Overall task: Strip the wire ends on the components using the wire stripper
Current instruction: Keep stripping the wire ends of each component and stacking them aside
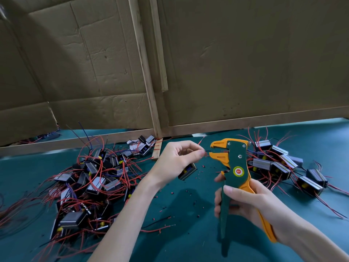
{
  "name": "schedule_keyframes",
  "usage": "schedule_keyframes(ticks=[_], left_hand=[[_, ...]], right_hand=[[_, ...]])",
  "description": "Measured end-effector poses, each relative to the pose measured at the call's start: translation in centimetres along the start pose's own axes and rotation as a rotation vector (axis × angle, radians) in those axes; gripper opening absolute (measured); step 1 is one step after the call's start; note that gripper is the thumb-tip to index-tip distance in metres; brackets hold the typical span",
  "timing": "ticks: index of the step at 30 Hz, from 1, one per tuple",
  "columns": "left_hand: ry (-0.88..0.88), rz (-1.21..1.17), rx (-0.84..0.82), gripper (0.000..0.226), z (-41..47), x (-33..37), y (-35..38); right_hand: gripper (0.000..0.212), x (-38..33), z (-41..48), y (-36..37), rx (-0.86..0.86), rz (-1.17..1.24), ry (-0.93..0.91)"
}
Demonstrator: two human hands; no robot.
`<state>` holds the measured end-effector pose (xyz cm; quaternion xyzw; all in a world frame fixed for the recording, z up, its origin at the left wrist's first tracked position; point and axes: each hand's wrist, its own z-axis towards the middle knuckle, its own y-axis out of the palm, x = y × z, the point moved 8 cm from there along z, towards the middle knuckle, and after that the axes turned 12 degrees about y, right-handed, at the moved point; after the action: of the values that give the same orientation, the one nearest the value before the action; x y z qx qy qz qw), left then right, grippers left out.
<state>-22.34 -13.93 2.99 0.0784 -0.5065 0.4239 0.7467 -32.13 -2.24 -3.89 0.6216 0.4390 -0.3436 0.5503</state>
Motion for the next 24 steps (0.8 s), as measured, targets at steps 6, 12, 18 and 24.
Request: schedule_keyframes(ticks=[6,12,18,24], left_hand=[[-0.040,-0.001,-0.067,0.009,-0.1,0.6,0.5],[-0.040,0.034,-0.153,0.016,-0.3,1.1,0.3],[-0.037,0.080,-0.207,0.009,-0.6,1.7,-0.1],[0.008,0.092,-0.256,0.009,-0.7,2.3,-0.1]], right_hand=[[0.054,-0.2,-0.5,0.4,-0.007,-0.061,-0.010],[0.052,-0.1,-0.6,0.5,-0.006,-0.143,0.006],[0.045,0.3,-0.6,0.5,0.028,-0.255,0.018],[0.036,0.2,-0.7,0.8,0.063,-0.318,-0.005]])
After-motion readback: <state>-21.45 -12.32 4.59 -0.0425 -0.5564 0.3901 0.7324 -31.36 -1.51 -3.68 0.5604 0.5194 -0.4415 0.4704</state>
